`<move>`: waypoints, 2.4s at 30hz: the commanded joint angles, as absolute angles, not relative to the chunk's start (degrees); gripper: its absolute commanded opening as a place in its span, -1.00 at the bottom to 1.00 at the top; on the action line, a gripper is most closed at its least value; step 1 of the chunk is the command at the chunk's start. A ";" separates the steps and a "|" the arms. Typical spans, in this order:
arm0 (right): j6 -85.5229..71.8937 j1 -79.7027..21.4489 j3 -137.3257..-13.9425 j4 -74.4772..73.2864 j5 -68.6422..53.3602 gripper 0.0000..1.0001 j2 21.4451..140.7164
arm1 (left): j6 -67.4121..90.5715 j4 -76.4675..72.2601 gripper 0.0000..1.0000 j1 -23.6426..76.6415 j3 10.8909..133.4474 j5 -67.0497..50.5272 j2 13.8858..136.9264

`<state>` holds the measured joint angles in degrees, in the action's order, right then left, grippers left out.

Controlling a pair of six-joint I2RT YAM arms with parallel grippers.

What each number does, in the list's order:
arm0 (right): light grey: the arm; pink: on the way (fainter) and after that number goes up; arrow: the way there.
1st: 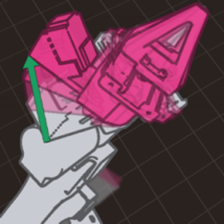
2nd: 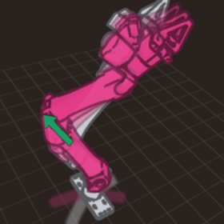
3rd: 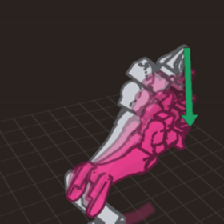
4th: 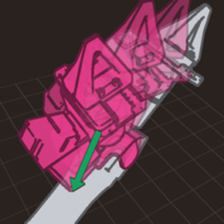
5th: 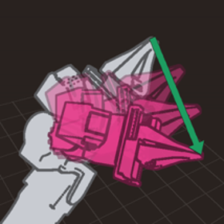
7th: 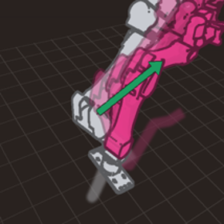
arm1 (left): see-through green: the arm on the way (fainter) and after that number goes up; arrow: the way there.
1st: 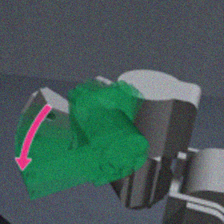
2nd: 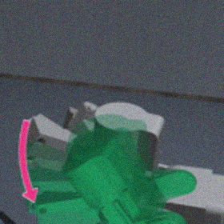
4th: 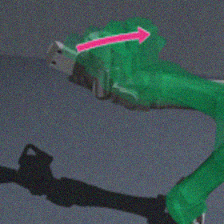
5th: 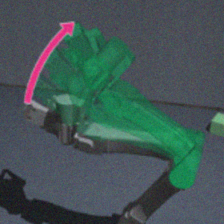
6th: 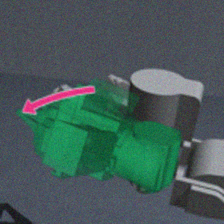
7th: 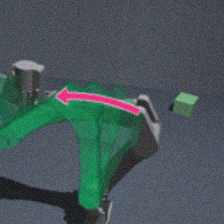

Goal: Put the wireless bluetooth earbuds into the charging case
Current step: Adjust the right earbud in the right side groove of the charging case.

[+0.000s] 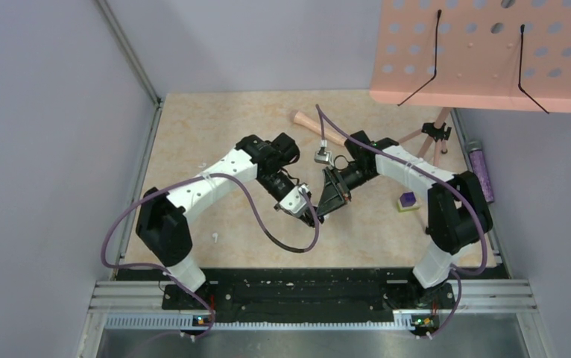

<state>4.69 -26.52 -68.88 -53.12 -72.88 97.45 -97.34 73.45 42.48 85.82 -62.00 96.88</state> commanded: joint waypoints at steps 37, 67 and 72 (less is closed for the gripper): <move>4.92 -27.38 -69.83 -51.86 -75.88 -1.00 93.05 | -85.67 50.33 -1.00 41.49 74.07 -62.12 85.99; 4.75 -27.25 -70.69 -51.76 -78.32 -1.00 92.01 | -81.19 43.47 -0.81 41.92 67.91 -59.26 82.26; 4.83 -27.28 -70.71 -51.83 -78.28 -1.00 92.12 | -80.03 42.00 0.10 42.01 67.57 -59.25 81.67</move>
<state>4.40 -26.52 -68.88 -52.27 -74.98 95.29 -80.84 45.01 41.78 68.14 -59.96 83.50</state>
